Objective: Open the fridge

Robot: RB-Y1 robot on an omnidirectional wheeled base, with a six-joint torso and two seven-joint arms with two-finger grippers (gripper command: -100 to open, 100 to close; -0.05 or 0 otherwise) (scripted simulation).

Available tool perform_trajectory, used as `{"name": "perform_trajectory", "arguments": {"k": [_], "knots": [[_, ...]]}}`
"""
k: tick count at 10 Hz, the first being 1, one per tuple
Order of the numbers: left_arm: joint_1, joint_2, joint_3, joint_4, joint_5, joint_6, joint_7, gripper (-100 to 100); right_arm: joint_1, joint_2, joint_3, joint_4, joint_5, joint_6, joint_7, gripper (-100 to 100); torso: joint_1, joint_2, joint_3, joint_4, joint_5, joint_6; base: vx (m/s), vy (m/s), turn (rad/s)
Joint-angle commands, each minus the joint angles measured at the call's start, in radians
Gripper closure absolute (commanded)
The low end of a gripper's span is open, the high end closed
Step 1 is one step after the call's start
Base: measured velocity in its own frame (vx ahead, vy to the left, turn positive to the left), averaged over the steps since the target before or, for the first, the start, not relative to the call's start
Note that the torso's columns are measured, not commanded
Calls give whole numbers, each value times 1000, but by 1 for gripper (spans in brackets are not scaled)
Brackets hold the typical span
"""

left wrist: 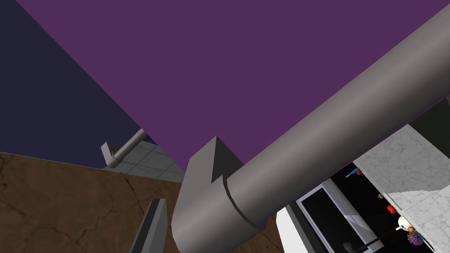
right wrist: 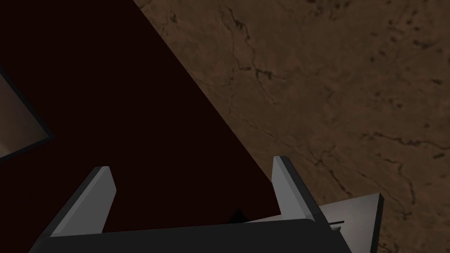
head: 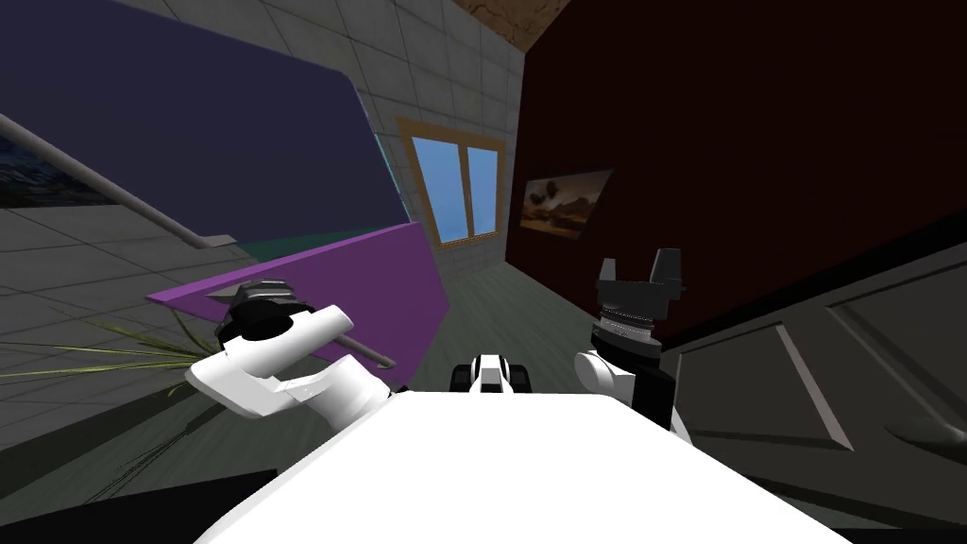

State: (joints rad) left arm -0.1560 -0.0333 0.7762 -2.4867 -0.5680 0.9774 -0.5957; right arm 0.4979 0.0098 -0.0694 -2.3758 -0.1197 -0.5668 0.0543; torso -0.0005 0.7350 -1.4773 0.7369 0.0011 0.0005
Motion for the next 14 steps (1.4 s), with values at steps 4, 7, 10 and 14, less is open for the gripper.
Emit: {"name": "perform_trajectory", "arguments": {"k": [4,7,10,14], "knots": [[10,-9,84,-27,-80,16,38,100,0,0,0,0,0,0,0,0,2,-2,-2,-1,0,3,142,-254,18],[15,-11,125,-41,-115,24,55,100,0,0,0,0,0,0,0,0,3,-2,-2,-1,0,3,140,-226,20],[-39,50,152,-44,-131,85,5,-100,0,0,0,0,0,0,0,0,9,4,1,1,1,3,26,-92,-132],[-111,126,183,-51,-161,166,-58,-100,-1,-1,0,0,0,0,0,0,-4,1,-1,1,-6,0,-81,36,-171]]}}
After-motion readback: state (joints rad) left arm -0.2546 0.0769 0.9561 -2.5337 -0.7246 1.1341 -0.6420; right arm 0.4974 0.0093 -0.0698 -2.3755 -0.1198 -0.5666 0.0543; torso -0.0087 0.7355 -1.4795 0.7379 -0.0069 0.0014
